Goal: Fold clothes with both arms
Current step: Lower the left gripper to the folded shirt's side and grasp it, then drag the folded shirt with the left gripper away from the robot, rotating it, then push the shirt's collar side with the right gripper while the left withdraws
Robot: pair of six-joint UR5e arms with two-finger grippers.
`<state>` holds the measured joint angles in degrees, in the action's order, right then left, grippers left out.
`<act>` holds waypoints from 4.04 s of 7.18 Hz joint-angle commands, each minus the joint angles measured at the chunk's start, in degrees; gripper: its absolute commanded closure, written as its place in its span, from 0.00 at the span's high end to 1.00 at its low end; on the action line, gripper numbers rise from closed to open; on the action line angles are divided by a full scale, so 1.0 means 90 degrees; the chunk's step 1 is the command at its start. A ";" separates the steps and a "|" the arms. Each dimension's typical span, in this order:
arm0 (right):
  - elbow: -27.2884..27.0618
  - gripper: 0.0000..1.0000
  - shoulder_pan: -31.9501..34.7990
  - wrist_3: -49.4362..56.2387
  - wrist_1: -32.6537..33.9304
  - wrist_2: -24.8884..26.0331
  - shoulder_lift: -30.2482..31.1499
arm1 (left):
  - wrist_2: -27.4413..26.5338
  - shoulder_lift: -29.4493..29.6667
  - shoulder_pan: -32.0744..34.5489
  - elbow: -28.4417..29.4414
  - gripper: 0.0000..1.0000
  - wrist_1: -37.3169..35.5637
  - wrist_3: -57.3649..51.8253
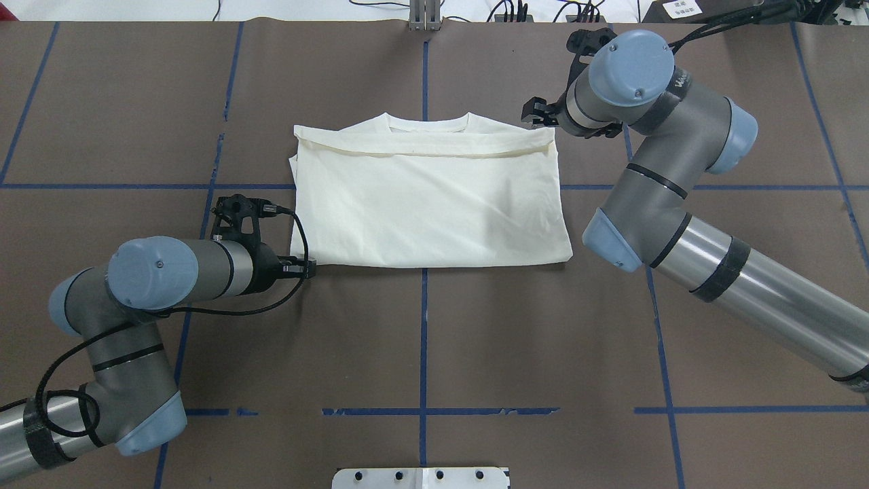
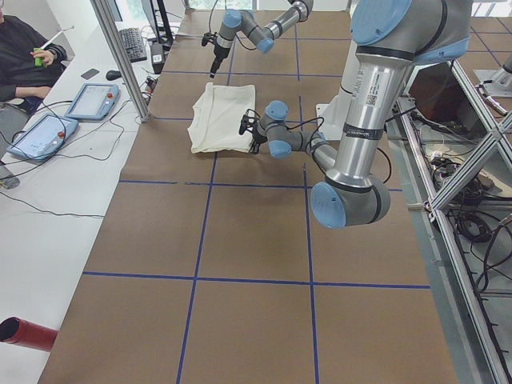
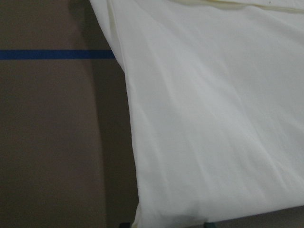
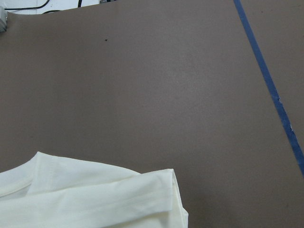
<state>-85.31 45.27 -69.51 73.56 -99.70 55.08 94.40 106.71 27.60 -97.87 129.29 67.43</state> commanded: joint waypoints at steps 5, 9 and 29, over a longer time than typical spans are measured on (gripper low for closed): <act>0.0026 1.00 0.0000 0.0018 0.0000 0.0004 0.0013 | 0.0048 -0.0264 0.1166 0.0073 0.00 0.0028 -0.2190; 0.0006 1.00 0.0000 0.0008 0.0000 0.0004 0.0072 | 0.0039 0.1475 0.2586 0.3354 0.00 0.0682 -0.3351; 0.3512 0.50 -0.1533 -0.1916 -0.0459 0.1634 -0.2848 | 0.0586 0.1640 0.2851 0.3599 1.00 0.1698 -0.3703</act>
<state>-53.79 31.72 -86.75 69.43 -85.34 29.37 99.67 121.48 53.27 -65.48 144.58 34.10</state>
